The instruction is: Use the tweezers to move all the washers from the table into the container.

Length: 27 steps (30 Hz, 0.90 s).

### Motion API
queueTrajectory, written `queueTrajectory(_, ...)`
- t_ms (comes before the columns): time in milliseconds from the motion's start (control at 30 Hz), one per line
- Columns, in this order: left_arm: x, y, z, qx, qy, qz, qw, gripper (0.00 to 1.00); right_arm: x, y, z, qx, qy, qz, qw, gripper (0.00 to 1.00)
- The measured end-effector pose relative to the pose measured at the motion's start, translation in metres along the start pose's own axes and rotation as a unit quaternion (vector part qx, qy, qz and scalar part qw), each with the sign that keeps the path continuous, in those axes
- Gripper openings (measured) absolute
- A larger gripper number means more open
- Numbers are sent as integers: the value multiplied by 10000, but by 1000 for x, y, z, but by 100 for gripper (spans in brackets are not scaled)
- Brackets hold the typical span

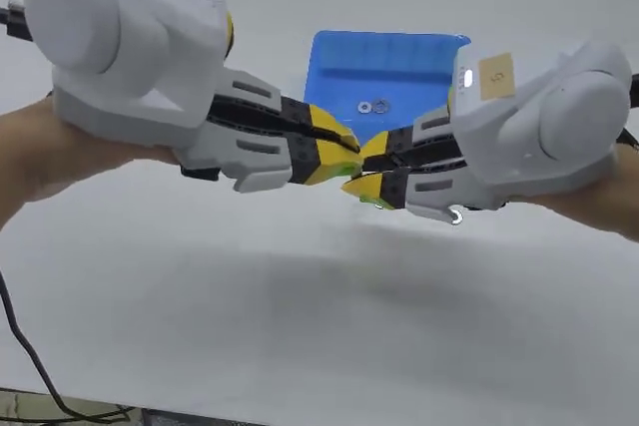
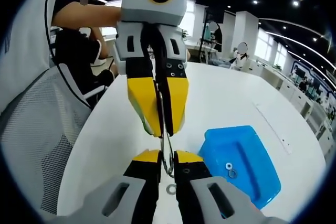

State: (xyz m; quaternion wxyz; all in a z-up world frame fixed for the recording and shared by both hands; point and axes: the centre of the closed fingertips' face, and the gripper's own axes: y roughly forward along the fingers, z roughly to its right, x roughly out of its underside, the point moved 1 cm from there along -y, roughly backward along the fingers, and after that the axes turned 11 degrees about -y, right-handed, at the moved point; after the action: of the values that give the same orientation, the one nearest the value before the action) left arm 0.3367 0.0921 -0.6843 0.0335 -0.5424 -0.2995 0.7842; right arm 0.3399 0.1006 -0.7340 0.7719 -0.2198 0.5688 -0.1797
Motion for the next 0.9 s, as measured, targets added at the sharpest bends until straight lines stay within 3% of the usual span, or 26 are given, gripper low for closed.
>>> queueTrajectory(433,-34,-11,-14,-131,212,155,9996,8,-21,-14,33,320,-285,96,9990,10)
queueTrajectory(700,-56,-3,-28,-116,505,195,9985,8,-17,-24,62,544,-349,69,9979,10)
queueTrajectory(900,-68,8,-45,-165,776,247,9965,8,-6,-31,87,778,-342,20,9964,10)
